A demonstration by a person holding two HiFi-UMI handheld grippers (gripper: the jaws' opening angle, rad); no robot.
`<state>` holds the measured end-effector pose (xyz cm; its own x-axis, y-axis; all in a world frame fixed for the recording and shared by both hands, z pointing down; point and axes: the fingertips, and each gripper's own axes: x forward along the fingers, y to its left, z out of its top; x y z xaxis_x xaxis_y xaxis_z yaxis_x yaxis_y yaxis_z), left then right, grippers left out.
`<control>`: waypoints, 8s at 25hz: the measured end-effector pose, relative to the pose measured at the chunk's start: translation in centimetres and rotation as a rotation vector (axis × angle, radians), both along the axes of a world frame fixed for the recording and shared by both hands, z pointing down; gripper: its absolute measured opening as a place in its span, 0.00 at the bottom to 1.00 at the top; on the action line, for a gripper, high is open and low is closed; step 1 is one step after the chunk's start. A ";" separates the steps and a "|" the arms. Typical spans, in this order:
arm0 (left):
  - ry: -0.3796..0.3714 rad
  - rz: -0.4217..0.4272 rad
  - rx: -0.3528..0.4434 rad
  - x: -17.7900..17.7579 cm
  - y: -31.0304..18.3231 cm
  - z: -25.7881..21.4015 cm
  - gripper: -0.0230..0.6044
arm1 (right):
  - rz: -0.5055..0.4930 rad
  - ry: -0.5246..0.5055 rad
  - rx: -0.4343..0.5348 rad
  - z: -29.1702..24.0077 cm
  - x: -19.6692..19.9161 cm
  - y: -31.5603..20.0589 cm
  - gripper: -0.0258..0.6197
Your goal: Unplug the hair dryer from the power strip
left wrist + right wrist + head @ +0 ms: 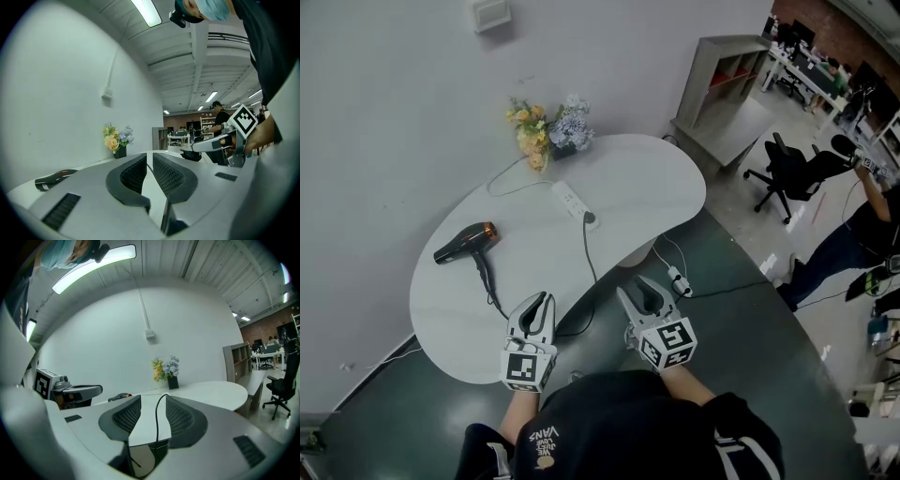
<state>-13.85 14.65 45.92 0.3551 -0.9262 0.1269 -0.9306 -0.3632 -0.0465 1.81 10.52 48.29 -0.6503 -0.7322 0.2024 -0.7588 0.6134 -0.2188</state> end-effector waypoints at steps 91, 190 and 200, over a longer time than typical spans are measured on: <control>-0.487 0.500 -0.245 1.0 -29.4 16.0 0.34 | -0.194 0.222 -0.102 12.3 -7.9 -23.4 0.29; -0.399 0.299 -0.234 1.9 -26.4 10.9 0.15 | -0.200 0.201 -0.008 7.1 -6.1 -23.3 0.15; -0.319 0.165 -0.180 1.5 -23.2 7.4 0.08 | -0.240 0.190 0.018 5.4 -5.1 -20.8 0.15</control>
<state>-12.34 -8.58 53.31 0.4141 -0.8129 0.4096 -0.8082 -0.5353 -0.2454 -3.27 -10.32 53.69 -0.7569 -0.5668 0.3254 -0.6179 0.7828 -0.0739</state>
